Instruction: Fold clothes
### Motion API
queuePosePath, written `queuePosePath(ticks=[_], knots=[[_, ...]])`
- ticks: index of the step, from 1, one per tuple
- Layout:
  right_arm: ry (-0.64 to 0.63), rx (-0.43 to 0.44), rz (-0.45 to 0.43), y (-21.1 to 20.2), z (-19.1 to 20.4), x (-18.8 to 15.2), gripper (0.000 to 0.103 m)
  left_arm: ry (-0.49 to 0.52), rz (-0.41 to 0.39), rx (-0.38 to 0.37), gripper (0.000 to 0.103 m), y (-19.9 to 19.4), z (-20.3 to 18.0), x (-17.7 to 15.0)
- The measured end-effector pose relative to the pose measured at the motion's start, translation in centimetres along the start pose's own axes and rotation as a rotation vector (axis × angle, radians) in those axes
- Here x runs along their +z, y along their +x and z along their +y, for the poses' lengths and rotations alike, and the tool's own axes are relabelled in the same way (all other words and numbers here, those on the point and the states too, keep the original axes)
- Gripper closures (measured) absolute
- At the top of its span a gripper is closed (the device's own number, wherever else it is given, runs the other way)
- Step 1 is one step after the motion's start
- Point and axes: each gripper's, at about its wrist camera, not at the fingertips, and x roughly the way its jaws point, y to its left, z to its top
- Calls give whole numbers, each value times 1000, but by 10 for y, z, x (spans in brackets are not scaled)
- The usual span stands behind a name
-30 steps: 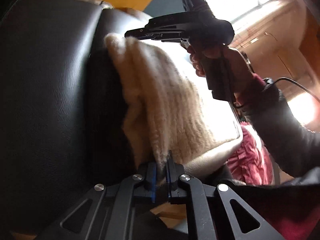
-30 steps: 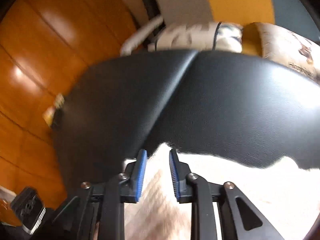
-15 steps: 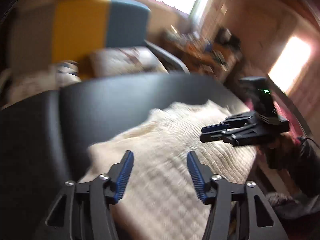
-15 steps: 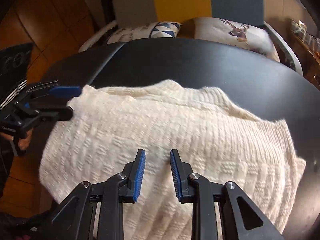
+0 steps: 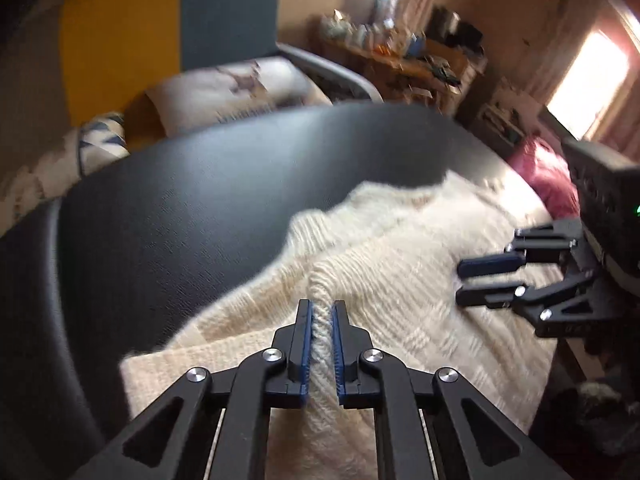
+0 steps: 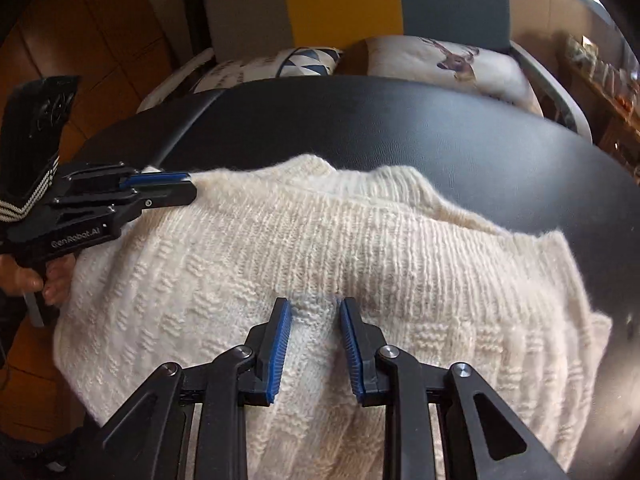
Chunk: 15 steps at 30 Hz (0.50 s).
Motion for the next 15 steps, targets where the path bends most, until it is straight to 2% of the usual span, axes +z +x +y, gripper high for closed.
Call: queuePosePath(ticks=[2, 3, 6, 9, 11, 13, 15], knots=[[15, 0, -15, 0, -1, -1, 78, -22, 19, 83, 87, 13, 2, -2], [18, -2, -19, 0, -1, -1, 78, -35, 38, 101, 85, 20, 3, -4], [16, -6, -19, -3, 1, 0, 78, -88, 25, 94, 78, 22, 8, -6], [11, -9, -33, -12, 7, 6, 78, -170, -52, 76, 71, -9, 21, -5], [-27, 41, -52, -21, 20, 7, 78, -189, -105, 59, 71, -35, 22, -8], [-70, 85, -33, -22, 35, 11, 78, -172, -132, 49, 71, -57, 17, -16], [-123, 81, -15, -16, 50, 17, 78, -129, -117, 70, 71, -65, 9, -27]])
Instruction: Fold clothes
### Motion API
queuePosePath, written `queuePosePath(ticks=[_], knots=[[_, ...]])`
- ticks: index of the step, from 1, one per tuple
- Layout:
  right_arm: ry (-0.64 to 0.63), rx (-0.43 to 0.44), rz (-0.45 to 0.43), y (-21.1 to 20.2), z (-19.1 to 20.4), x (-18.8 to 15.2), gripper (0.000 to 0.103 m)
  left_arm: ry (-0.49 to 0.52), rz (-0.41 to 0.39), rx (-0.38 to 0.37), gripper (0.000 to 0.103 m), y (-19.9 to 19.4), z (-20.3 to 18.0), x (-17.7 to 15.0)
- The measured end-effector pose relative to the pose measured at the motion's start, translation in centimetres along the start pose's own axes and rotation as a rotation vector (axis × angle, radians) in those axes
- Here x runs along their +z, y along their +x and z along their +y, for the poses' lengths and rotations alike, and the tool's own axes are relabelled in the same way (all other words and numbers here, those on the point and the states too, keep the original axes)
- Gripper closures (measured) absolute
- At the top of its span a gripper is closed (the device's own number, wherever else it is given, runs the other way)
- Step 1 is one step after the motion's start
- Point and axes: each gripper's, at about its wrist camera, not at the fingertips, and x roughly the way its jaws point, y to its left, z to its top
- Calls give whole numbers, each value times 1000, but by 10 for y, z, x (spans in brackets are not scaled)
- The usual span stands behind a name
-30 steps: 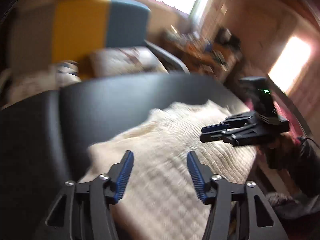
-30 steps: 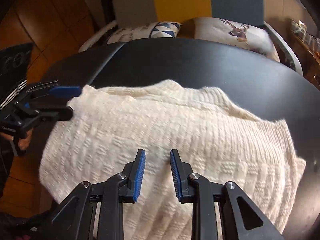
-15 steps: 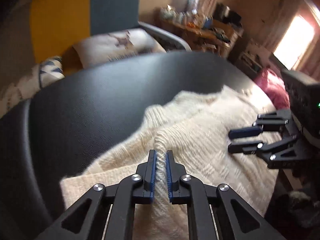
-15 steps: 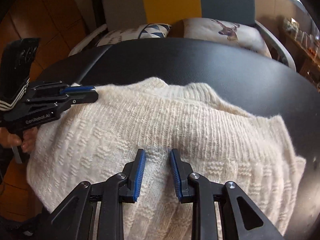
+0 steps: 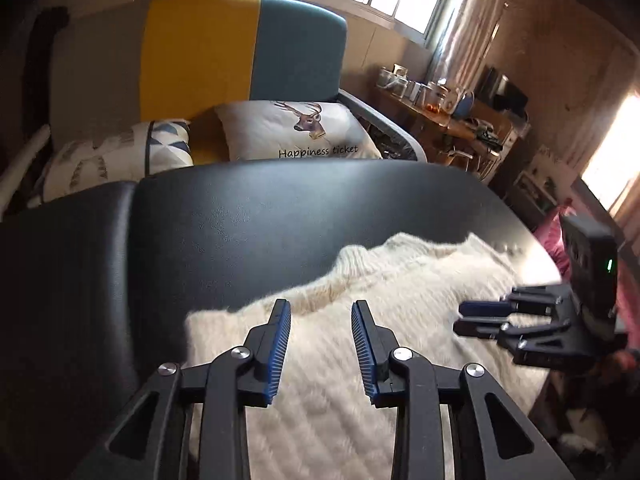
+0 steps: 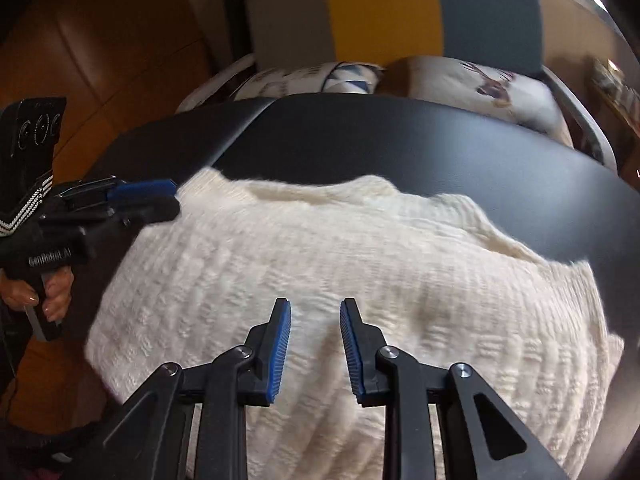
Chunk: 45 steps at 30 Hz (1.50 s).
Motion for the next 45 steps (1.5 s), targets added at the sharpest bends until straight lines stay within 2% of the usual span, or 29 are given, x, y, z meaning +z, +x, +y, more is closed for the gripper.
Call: queuePosePath(ticks=[3, 5, 6, 9, 11, 14, 17, 20, 23, 26, 31, 32, 33, 35, 37, 40, 42, 43, 45], knots=[[-21, -60, 54, 23, 5, 9, 78, 61, 56, 13, 71, 6, -9, -17], [31, -109, 38, 32, -4, 13, 78, 38, 116, 85, 70, 32, -2, -24], [61, -108, 25, 32, -7, 13, 78, 23, 147, 125, 66, 46, 2, -27], [69, -106, 4, 31, -8, 9, 78, -152, 109, 89, 66, 51, 24, -23], [58, -102, 6, 29, -8, 9, 77, -206, 88, 70, 66, 46, 30, -22], [49, -82, 0, 16, -1, 11, 76, -235, 25, 77, 66, 23, 39, -23], [27, -18, -11, 10, 8, 13, 75, -330, -21, 94, 66, -11, 66, -32], [54, -25, 34, 24, 7, 12, 75, -437, -42, 22, 65, -46, 98, -52], [77, -25, 18, 29, 6, 10, 74, -497, -36, -13, 65, -61, 114, -76], [96, -23, 17, 29, 2, 10, 74, -512, -23, -81, 65, -61, 110, -90], [93, -27, 15, 30, 1, 9, 73, -470, 48, -159, 65, -34, 86, -91], [86, -31, 12, 30, 1, 9, 74, -465, 51, -169, 70, -30, 82, -91], [84, -33, 9, 30, 0, 9, 73, -442, 41, -148, 95, -29, 77, -91], [101, -29, -1, 31, -1, 8, 73, -450, 48, -93, 97, -26, 76, -93], [109, -27, -14, 31, -2, 6, 73, -515, 45, -89, 97, -25, 83, -102], [117, -25, -18, 29, -2, 5, 73, -582, 36, -96, 96, -25, 88, -111], [126, -15, -11, 23, -2, 7, 74, -592, 22, -90, 91, -30, 85, -108], [131, -2, -18, 16, -3, 8, 74, -590, 12, -77, 87, -34, 83, -103], [139, 9, -43, -1, -8, 8, 74, -580, -16, -52, 69, -44, 80, -91]])
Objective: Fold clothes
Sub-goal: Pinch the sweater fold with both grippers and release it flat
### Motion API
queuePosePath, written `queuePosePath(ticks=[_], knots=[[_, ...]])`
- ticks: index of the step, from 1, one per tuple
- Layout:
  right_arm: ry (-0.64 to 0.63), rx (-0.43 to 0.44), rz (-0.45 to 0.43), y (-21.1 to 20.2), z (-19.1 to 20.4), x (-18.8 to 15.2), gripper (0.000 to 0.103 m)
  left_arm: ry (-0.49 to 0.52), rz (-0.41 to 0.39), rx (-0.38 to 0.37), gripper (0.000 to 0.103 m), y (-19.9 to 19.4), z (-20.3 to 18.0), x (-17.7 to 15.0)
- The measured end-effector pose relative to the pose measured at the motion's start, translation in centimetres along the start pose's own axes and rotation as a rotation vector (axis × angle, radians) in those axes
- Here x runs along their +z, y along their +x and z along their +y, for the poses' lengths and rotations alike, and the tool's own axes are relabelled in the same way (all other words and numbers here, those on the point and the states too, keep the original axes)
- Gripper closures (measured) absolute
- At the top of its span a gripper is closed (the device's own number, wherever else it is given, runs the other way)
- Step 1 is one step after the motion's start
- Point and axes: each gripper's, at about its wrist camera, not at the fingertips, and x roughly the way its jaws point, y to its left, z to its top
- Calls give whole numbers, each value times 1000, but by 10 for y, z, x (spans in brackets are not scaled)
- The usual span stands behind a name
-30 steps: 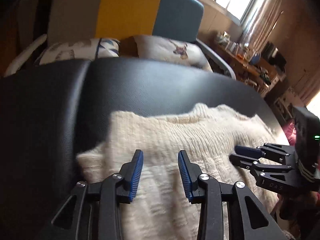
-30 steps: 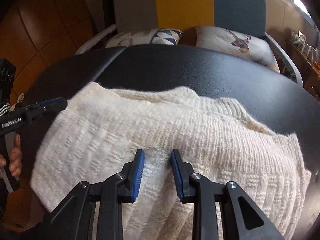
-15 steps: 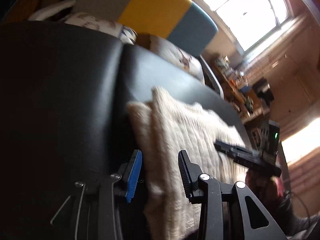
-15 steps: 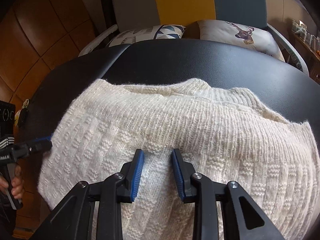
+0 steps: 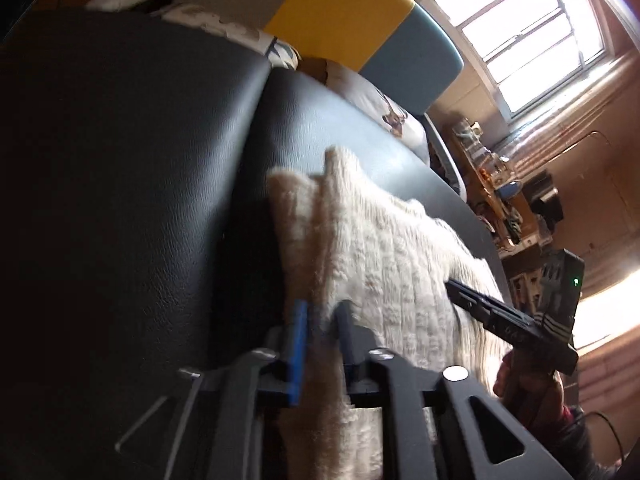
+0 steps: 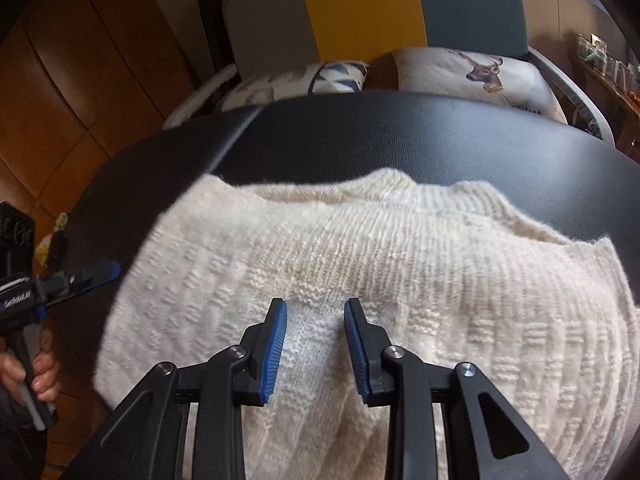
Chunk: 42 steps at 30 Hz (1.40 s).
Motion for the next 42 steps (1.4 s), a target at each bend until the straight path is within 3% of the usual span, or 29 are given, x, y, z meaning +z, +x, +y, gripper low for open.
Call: queuePosePath(ticks=[3, 10, 11, 13, 14, 19, 22, 24, 30, 37, 42], knots=[[40, -21, -43, -33, -26, -6, 74, 59, -55, 11, 48, -6, -19, 18], [198, -120, -57, -73, -118, -34, 73, 130, 48, 118, 45, 43, -33, 54], [217, -135, -52, -71, -129, -37, 73, 138, 65, 132, 47, 48, -32, 55], [267, -178, -39, -61, -154, -41, 73, 174, 63, 208, 83, 55, -33, 52], [301, -182, -26, -54, -164, -44, 73, 168, 71, 234, 96, 58, -30, 49], [303, -183, -55, -53, -166, -44, 73, 115, 52, 249, 93, 54, -22, 43], [262, -197, -73, -63, -150, -45, 71, 99, 43, 192, 76, 36, -21, 40], [239, -177, -97, -70, -137, -48, 71, 75, 24, 161, 59, 19, -15, 38], [179, -124, -97, -69, -100, -57, 71, 4, 48, 39, 37, -18, 7, 21], [139, -112, -50, -53, -74, -60, 71, -154, 109, -100, 34, -6, 34, 7], [165, -112, -34, -50, -78, -64, 71, -202, 131, -135, 32, 10, 43, 9]])
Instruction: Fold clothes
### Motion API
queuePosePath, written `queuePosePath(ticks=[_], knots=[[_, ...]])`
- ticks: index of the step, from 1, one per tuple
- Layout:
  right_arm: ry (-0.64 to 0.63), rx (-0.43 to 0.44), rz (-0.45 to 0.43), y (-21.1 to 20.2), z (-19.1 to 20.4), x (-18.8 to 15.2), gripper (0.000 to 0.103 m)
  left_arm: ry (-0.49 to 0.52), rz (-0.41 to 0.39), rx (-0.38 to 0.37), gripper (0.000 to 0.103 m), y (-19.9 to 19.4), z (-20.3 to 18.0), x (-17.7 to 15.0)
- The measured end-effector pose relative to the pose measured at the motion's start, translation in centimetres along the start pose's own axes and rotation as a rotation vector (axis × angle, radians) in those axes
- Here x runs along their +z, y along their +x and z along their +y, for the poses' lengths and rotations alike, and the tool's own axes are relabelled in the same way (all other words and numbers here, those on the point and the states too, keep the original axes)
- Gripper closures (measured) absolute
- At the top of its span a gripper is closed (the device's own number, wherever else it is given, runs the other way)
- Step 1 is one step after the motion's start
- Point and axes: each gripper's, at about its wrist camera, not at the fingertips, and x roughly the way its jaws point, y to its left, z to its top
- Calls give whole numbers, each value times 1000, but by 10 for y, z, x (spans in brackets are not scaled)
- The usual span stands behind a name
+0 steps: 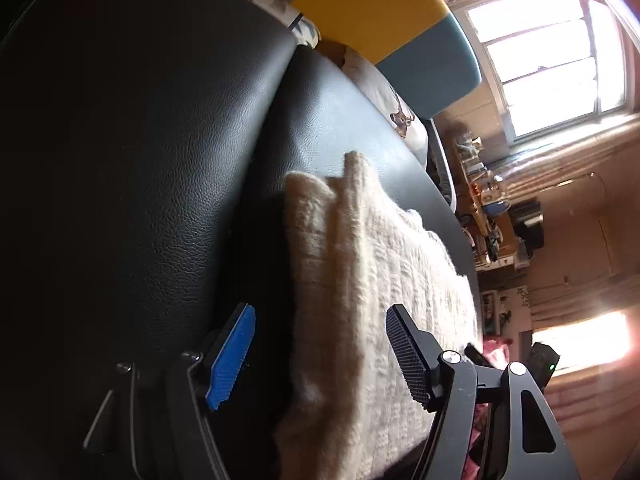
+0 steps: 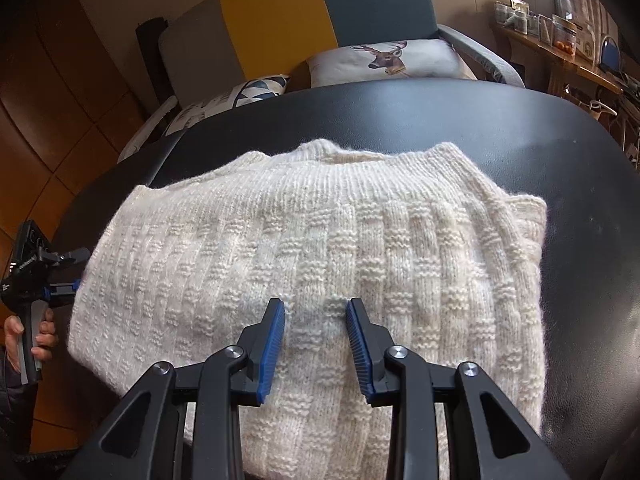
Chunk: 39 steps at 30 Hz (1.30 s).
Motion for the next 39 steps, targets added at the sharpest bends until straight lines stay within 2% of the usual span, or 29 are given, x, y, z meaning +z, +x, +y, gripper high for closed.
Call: queuePosePath(ticks=[5, 8, 11, 12, 13, 14, 15, 19, 21, 23, 26, 28, 31, 36, 39], knots=[[18, 8, 10, 7, -4, -4, 70, -30, 11, -89, 29, 8, -4, 6], [17, 18, 11, 9, -6, -5, 70, -14, 56, -136, 30, 22, -11, 4], [15, 34, 7, 9, -9, -6, 70, -60, 93, -214, 30, 29, -7, 6], [18, 40, 5, 10, -10, -6, 70, -74, 109, -238, 33, 31, -5, 7], [23, 45, 4, 10, -11, -6, 70, -78, 118, -240, 36, 32, -4, 6], [29, 50, 3, 11, -13, -6, 69, -79, 126, -236, 49, 33, -2, 6], [33, 53, 2, 11, -13, -6, 69, -94, 129, -237, 68, 34, 2, 6], [18, 48, -2, 11, -12, -6, 69, -173, 124, -263, 76, 36, 17, 5], [13, 45, 2, 10, -11, -6, 69, -173, 91, -237, 82, 33, 16, 4], [15, 44, 10, 10, -10, -6, 69, -121, 59, -191, 84, 31, 4, 2], [8, 49, 30, 8, -9, -6, 69, -106, 9, -193, 86, 26, -5, -1], [-6, 61, 49, 3, -10, -4, 69, -133, -13, -233, 86, 23, -2, -1], [-45, 41, 34, -11, -18, -2, 69, -168, -41, -255, 87, 21, 6, -4], [-33, -1, 1, -27, -49, 11, 69, -194, -57, -239, 87, 19, 4, -3], [0, 71, 24, -22, -64, 19, 69, -182, -73, -214, 87, 9, 0, 6]])
